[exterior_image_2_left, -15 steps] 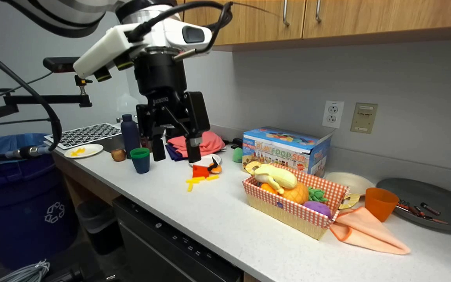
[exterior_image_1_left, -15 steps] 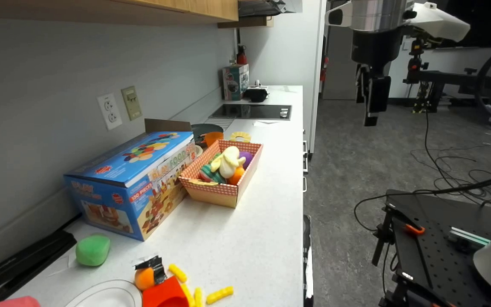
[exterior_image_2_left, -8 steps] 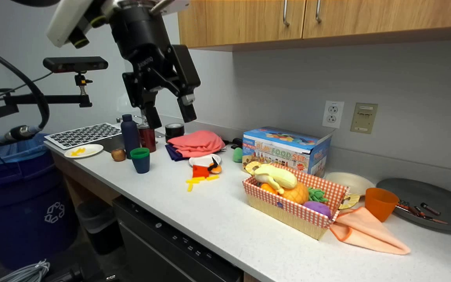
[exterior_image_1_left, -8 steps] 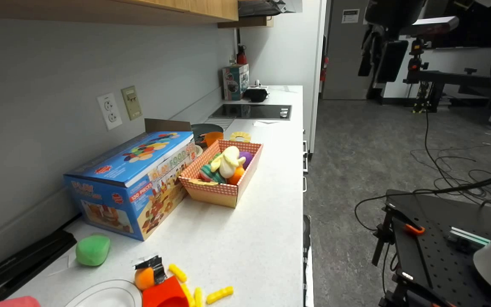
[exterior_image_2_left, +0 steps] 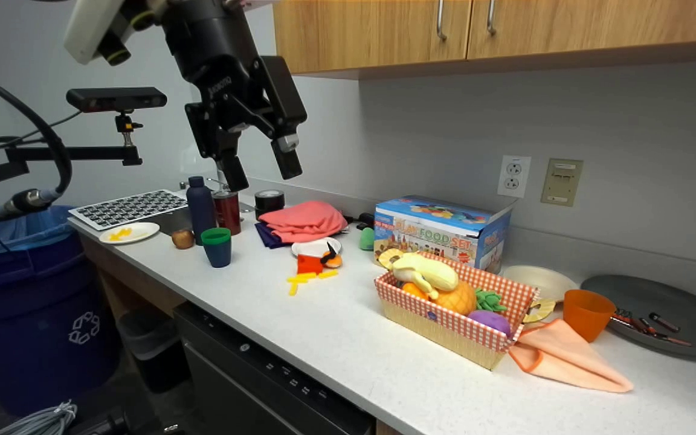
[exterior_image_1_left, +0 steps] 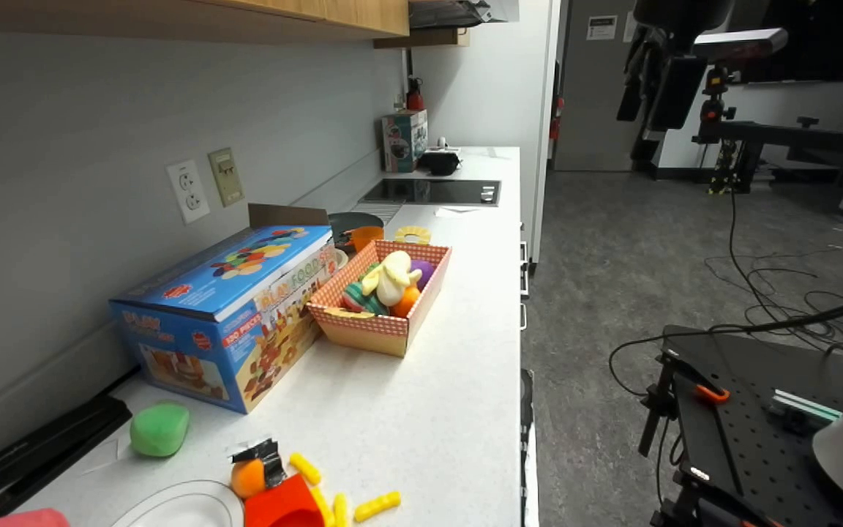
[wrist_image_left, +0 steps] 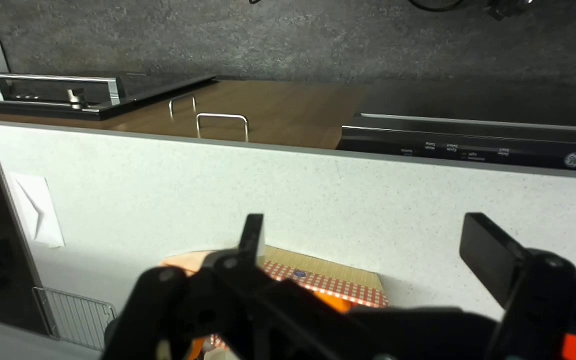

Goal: Open the upper cabinet door on the right

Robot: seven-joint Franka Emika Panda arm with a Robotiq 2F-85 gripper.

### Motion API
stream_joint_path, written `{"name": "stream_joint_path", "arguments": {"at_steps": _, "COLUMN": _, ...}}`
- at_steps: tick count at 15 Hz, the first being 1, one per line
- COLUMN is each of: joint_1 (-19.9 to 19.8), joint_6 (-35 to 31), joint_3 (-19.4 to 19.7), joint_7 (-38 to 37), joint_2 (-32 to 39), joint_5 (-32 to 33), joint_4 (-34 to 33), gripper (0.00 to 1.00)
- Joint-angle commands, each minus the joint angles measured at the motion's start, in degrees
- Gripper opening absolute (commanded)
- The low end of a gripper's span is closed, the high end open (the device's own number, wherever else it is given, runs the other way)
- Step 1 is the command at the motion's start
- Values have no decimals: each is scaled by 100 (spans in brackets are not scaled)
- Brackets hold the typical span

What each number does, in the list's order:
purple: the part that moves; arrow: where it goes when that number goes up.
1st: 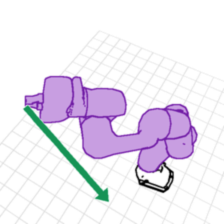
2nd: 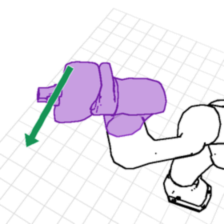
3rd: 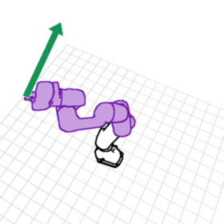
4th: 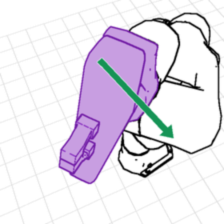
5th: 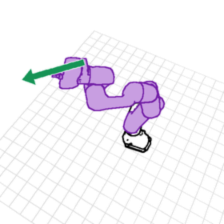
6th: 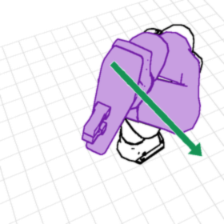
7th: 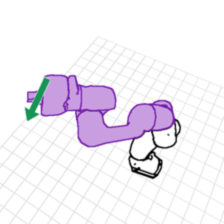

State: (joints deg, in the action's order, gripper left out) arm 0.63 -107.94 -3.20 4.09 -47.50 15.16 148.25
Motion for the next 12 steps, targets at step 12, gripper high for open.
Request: {"name": "stream_joint_path", "arguments": {"at_steps": 12, "joint_1": -29, "joint_6": -1068, "joint_3": 6, "joint_7": -348, "joint_2": -57, "joint_5": 146, "joint_4": 238, "gripper": 100}}
